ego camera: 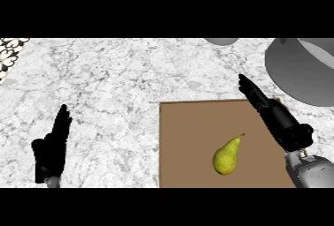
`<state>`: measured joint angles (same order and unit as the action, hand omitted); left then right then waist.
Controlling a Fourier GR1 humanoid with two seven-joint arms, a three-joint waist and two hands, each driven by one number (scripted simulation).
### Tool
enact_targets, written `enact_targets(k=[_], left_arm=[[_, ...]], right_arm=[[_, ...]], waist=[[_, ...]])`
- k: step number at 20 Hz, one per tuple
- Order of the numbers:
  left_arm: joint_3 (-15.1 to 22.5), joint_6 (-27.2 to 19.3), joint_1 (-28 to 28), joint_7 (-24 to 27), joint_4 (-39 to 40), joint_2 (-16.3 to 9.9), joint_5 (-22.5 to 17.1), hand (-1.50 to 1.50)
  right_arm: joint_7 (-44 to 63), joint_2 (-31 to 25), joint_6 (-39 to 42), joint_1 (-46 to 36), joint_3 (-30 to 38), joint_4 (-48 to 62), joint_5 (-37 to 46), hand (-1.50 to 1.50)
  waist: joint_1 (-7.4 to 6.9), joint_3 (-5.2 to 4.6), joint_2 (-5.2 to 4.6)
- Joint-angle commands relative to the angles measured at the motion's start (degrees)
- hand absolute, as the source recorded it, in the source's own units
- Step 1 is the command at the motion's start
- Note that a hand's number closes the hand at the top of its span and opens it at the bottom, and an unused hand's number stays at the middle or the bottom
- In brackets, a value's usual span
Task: Pick the pear from the tray and place it in the pot
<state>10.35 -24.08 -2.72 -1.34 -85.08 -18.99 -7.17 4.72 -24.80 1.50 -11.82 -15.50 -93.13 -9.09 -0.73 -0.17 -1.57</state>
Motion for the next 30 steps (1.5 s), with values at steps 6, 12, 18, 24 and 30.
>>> enact_targets(k=[6, 12, 18, 24, 30], left_arm=[[6.0, 12.1, 3.0, -2.3, 2.0, -1.6, -2.1, 0.0], [8.1, 13.9, 3.1, -5.0, 2.6, 0.5, -3.8, 0.0], [7.8, 19.3, 3.4, -4.5, 3.1, -1.3, -6.3, 0.0], [7.3, 20.0, 5.4, -5.4, 2.9, -1.3, -6.8, 0.0], [8.1, 20.2, 7.6, -5.6, 3.9, 0.2, -5.9, 0.0]], right_arm=[[23.6, 0.2, -21.0, 3.6, -4.0, 8.5, 21.8, 1.5], [20.7, -5.7, -37.7, -3.0, -4.0, 2.6, 47.9, -1.5], [38.8, 5.3, -37.1, -3.3, -12.4, 2.0, 70.5, -1.5], [62.2, 17.2, -21.2, -6.0, -12.9, 2.7, 80.4, -1.5], [78.5, 24.5, -13.6, -13.0, -11.8, 3.0, 85.3, -1.5]], waist=[[4.2, -0.77, 1.31], [5.02, -0.49, 3.0], [2.3, -0.47, 2.39], [2.05, -0.33, 2.38], [0.5, -0.01, 1.8]])
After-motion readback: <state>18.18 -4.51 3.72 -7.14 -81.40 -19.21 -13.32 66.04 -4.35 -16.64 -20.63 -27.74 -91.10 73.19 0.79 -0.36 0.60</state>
